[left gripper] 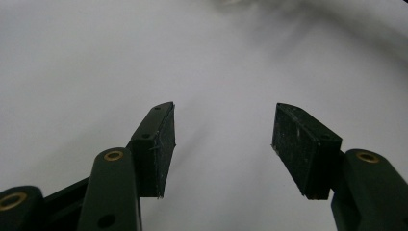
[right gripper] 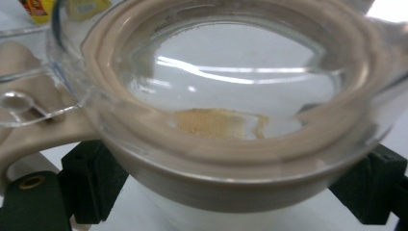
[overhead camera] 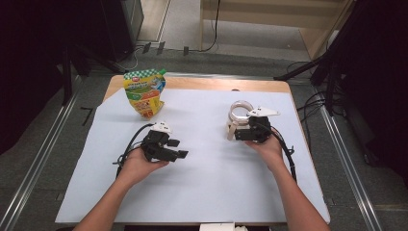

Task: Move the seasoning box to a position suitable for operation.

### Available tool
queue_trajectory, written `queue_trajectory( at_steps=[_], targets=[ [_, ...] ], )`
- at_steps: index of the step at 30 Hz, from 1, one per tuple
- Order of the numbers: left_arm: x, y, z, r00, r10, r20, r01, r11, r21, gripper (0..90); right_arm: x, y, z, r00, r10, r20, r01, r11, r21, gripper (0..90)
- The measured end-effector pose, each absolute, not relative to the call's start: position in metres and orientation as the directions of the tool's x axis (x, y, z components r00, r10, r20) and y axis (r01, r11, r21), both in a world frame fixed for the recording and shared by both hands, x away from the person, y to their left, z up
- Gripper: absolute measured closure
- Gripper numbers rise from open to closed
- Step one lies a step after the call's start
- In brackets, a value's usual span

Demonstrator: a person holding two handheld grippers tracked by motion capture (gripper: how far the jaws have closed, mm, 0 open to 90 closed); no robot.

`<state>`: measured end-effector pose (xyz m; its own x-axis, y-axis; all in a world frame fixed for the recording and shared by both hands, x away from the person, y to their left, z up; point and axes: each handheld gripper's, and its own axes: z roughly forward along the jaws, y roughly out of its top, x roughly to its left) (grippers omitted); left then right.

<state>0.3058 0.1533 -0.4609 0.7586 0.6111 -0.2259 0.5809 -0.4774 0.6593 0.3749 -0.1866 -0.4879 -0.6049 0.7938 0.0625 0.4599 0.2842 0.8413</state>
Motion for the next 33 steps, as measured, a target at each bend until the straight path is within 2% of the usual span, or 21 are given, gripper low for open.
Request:
queue_trajectory(
  at_steps=[23,33],
  targets=[
    [0.309,0.160,-0.461,0.735,0.636,-0.233,0.599,-0.449,0.663,40.5,0.350,-0.128,-0.488,-0.744,0.667,0.033,0.405,0.412,0.817,12.1],
    [0.310,0.161,-0.461,0.731,0.643,-0.231,0.602,-0.447,0.661,40.5,0.335,-0.106,-0.493,-0.817,0.576,0.034,0.362,0.465,0.807,12.1]
  ],
)
